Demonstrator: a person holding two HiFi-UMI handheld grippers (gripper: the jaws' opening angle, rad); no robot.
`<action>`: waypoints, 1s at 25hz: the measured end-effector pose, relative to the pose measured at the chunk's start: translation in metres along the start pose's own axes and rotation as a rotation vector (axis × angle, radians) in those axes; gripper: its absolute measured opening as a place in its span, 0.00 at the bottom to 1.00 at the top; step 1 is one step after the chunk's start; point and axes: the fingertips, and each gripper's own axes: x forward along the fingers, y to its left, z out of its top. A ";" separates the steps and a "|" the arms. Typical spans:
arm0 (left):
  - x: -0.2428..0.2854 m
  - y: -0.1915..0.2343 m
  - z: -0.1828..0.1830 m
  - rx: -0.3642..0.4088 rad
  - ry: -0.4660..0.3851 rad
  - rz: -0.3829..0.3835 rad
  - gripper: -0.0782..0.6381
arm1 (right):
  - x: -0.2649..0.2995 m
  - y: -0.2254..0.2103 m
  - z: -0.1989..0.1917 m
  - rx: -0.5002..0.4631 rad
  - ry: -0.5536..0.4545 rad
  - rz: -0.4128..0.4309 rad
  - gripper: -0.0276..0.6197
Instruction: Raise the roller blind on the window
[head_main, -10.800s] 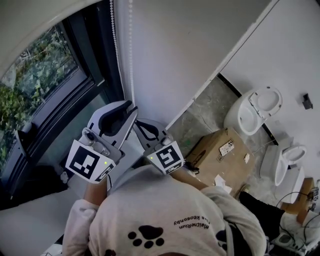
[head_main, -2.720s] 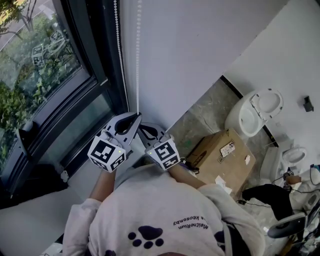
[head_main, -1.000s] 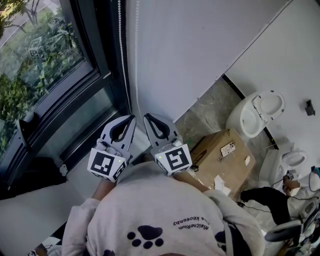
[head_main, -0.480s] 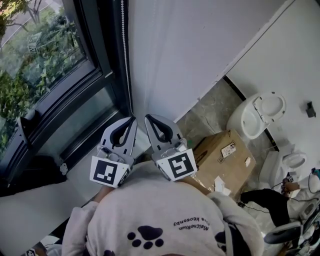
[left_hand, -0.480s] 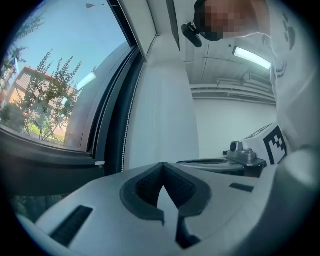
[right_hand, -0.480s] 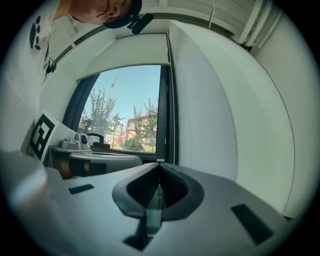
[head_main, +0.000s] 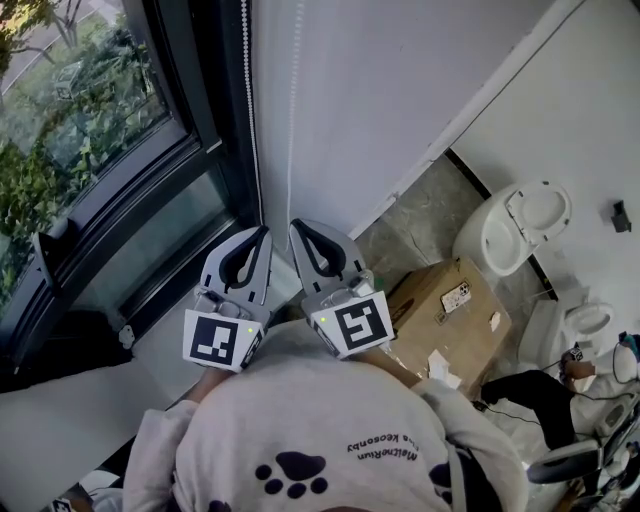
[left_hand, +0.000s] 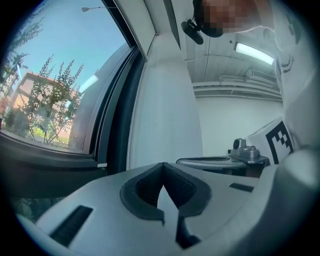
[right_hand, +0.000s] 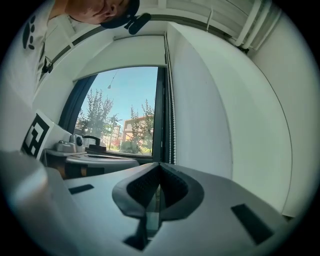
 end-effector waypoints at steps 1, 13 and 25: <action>0.000 0.000 0.002 0.003 -0.002 0.003 0.12 | 0.000 -0.002 0.003 -0.003 -0.004 -0.005 0.06; -0.004 -0.003 0.013 0.044 -0.019 0.045 0.12 | -0.010 -0.004 0.016 -0.031 -0.025 -0.071 0.06; -0.012 -0.005 0.012 0.045 -0.018 0.087 0.12 | -0.015 -0.002 0.019 -0.048 -0.035 -0.096 0.06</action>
